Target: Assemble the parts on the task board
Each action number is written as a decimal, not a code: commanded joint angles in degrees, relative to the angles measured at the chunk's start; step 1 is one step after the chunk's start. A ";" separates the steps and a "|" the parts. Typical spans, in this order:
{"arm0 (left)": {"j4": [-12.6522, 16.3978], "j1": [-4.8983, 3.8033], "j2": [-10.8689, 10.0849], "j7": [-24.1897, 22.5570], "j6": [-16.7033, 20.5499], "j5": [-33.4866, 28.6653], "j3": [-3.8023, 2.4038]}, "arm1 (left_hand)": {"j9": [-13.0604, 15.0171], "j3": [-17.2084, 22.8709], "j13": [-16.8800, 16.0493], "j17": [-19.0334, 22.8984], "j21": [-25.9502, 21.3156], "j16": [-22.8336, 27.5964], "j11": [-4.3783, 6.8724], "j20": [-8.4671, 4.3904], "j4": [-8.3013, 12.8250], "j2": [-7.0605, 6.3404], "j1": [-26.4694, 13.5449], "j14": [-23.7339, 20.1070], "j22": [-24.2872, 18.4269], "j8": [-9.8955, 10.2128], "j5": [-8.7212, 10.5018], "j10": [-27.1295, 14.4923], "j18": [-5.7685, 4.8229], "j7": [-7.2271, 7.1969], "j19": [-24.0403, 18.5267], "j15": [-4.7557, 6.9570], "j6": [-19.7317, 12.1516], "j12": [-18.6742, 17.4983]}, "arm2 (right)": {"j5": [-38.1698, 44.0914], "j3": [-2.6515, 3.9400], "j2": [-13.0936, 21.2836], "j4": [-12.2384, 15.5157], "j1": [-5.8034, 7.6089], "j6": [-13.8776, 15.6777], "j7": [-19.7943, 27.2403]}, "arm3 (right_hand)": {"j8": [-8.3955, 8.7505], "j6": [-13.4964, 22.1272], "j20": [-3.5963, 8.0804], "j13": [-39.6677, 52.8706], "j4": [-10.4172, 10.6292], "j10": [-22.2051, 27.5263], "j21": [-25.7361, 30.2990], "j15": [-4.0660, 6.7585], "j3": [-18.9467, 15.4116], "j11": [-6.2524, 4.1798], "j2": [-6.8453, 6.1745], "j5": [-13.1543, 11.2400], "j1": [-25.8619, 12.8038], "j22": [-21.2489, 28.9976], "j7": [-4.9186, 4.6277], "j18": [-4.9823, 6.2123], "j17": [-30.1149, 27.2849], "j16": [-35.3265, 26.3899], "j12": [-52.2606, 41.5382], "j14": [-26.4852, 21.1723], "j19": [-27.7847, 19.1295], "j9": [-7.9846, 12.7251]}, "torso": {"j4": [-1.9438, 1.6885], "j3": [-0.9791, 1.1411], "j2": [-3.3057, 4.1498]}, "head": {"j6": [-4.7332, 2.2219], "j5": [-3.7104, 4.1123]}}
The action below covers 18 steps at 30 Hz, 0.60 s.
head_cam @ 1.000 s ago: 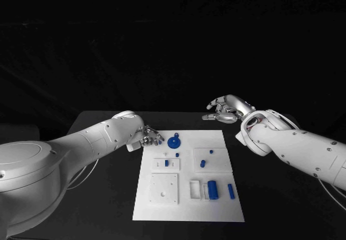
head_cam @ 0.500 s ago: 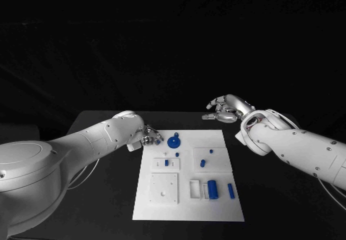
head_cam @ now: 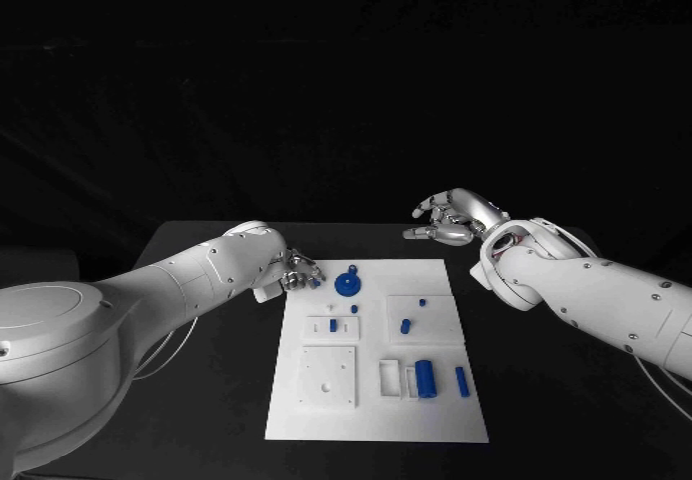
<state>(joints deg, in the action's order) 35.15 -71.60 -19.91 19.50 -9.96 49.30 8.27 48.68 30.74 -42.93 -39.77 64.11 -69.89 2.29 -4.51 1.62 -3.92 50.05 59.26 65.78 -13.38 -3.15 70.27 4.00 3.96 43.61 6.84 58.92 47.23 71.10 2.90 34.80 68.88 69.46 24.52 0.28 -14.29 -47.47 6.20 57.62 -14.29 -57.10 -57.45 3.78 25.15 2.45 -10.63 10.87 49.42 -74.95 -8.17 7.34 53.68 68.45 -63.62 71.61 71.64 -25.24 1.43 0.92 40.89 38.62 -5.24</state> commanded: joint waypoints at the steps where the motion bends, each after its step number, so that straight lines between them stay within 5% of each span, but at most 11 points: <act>1: -0.04 -0.01 0.07 -0.49 0.39 -0.61 -0.03 | -0.13 -0.31 0.09 0.10 0.22 -0.36 -0.08 -7.62 -0.06 -1.44 -0.70 -0.40 -0.13 0.11 0.34 -0.35 -1.04 0.14 -0.30 0.01 -0.21 -0.30 | 0.11 0.03 -0.04 0.02 -0.01 -0.69 0.25 | -0.25 0.71 0.22 -0.08 0.22 0.11 0.37 -0.02 -0.07 0.17 0.56 0.14 -0.02 -0.24 -1.01 7.66 -0.05 -0.23 -0.20 -0.26 -0.06 -0.02 | 0.05 0.00 0.00 | -0.05 -0.04; 7: -0.27 -0.02 0.23 -0.40 0.29 -0.61 -0.03 | -0.34 -0.52 0.15 0.23 0.23 -0.49 -0.07 -7.71 -1.13 -3.86 -2.32 -0.35 -0.35 0.10 0.38 -0.38 -0.93 0.14 -0.09 0.07 -0.29 -0.36 | 0.11 0.03 -0.03 0.05 -0.01 -0.69 0.22 | -0.25 0.72 0.22 -0.10 0.23 0.12 0.38 -0.02 -0.09 0.17 0.54 0.13 -0.03 -0.24 -1.01 7.66 -0.05 -0.23 -0.21 -0.26 -0.06 -0.02 | 0.04 0.01 -0.01 | -0.01 -0.08; 18: -0.77 -0.02 0.25 -0.24 0.83 -0.61 -0.03 | -0.46 0.52 0.13 0.35 0.38 -0.76 -0.03 -7.83 -3.36 -6.08 -3.44 -0.27 -0.60 -0.06 0.38 -0.28 -0.75 0.10 0.20 0.20 -0.32 -0.28 | 0.11 0.03 -0.01 0.04 -0.01 -0.91 0.20 | -0.25 0.73 0.22 -0.12 0.24 0.12 0.39 -0.02 -0.09 0.17 0.54 0.12 -0.03 -0.25 -1.01 7.66 -0.05 -0.23 -0.22 -0.26 -0.06 -0.01 | 0.04 0.01 0.00 | -0.02 -0.05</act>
<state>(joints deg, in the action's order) 34.38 -71.60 -19.78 19.56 -9.72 49.08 8.27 48.27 31.30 -42.82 -39.49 64.11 -70.37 2.29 -4.51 -1.45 -9.58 46.66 59.26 65.24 -13.37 -3.15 70.27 4.00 3.93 43.61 6.84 58.91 47.23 71.10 2.91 34.81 68.91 69.46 24.42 0.28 -14.29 -47.42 6.20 57.58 -14.29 -57.10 -57.45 3.78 25.16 2.45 -10.63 10.87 49.42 -74.94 -8.13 7.34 53.69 68.45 -63.62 71.61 71.64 -25.24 1.47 0.92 40.88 38.62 -5.32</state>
